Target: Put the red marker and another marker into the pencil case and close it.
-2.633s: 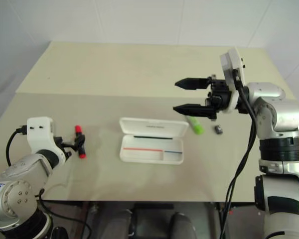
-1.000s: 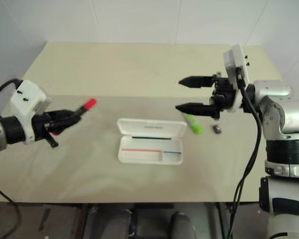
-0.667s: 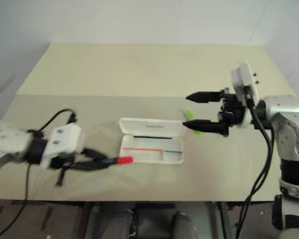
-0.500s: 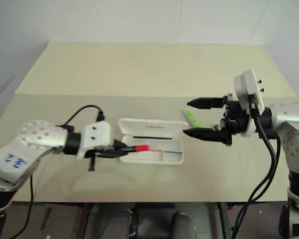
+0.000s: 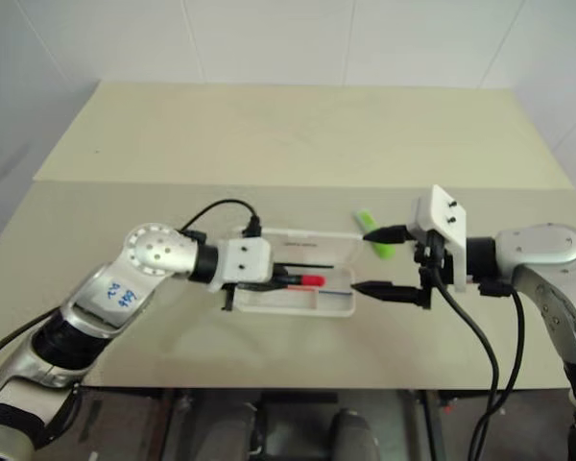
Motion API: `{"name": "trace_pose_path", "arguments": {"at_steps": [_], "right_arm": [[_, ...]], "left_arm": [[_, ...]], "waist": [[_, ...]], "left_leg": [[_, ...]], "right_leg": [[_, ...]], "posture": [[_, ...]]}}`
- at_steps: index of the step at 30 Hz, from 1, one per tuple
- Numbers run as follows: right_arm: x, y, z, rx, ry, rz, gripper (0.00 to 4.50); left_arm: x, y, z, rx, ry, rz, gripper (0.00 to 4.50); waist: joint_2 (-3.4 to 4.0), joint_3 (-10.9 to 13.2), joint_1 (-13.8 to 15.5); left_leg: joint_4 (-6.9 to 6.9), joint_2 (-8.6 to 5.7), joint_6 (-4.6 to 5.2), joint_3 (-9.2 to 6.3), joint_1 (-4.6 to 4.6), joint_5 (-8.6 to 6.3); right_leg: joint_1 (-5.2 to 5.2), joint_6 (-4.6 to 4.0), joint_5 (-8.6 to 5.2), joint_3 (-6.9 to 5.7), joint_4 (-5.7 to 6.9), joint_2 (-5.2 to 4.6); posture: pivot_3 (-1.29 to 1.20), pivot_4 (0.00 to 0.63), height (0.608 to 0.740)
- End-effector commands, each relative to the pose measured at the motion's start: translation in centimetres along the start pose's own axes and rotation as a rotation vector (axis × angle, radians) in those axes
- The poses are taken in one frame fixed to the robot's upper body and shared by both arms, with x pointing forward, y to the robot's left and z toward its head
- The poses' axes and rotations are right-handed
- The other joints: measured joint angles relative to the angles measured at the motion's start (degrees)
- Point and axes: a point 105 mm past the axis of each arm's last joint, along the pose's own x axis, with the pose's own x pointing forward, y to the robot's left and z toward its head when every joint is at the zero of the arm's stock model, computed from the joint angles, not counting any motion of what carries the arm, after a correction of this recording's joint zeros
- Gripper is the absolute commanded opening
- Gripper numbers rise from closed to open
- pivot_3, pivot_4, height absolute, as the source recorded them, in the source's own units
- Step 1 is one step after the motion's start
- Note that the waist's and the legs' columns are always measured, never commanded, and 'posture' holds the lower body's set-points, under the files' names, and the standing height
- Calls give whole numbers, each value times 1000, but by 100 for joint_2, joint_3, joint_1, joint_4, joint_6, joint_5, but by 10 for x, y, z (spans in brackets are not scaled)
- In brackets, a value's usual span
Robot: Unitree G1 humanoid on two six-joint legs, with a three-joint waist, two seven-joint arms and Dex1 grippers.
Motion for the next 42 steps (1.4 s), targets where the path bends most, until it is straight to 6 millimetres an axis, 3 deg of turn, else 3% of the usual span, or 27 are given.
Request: {"name": "trace_pose_path", "arguments": {"at_steps": [1, 9, 14, 20, 26, 33, 39, 42], "right_arm": [[-5, 2, 11, -34, -16, -33, 4500], [-5, 6, 13, -17, -25, -60, 4500], [-6, 7, 14, -8, -31, -74, 4500], [-6, 5, 14, -5, -28, -78, 4500], [-11, -3, 6, 23, -14, -102, 4500], [-27, -45, -44, 136, 88, -317, 4500], [-21, -69, -75, 195, 121, -404, 4500], [-18, -81, -84, 228, 115, -447, 4500]], "left_arm": [[4, 6, 4, 67, 9, 22, 591], [13, 12, 1, 61, 30, 62, 591], [13, 16, 2, 38, 35, 91, 2207], [10, 3, 5, 39, 9, 40, 4155], [0, -15, 14, -6, -21, -12, 4155], [-21, -35, 24, -132, -31, 5, 4155], [-60, -31, 39, -208, -64, 70, 4155], [-94, 2, 43, -250, -86, 214, 4155]], "waist": [[0, 0, 0], [0, 0, -3], [0, 0, -1], [0, 0, -4], [0, 0, -8], [1, -1, -10], [2, -1, -42], [2, -1, -36]], "left_leg": [[0, 0, 0, 0, 1, 0], [4, 0, 0, -1, 1, 0], [6, 0, 0, -4, 1, 0], [7, 0, 0, -4, 1, 0], [7, 1, 0, -5, 2, 0], [11, 0, 2, -7, 3, -1], [9, 5, 0, -6, 7, 0], [10, 6, -3, -7, 7, 2]], "right_leg": [[1, 0, 0, 0, 2, 0], [3, 0, 0, 0, 14, -1], [5, 0, 0, -2, 19, 0], [5, 0, 0, -2, 20, 0], [6, 0, 0, -1, 21, 0], [10, 0, 0, -1, 20, -1], [8, -1, -1, 4, 21, 2], [6, -1, -1, 2, 20, 3]], "posture": [[0, 150, 740], [0, 150, 740], [0, 150, 740], [0, 150, 740], [0, 150, 740], [0, 150, 740], [0, 150, 740], [0, 150, 740]]}}
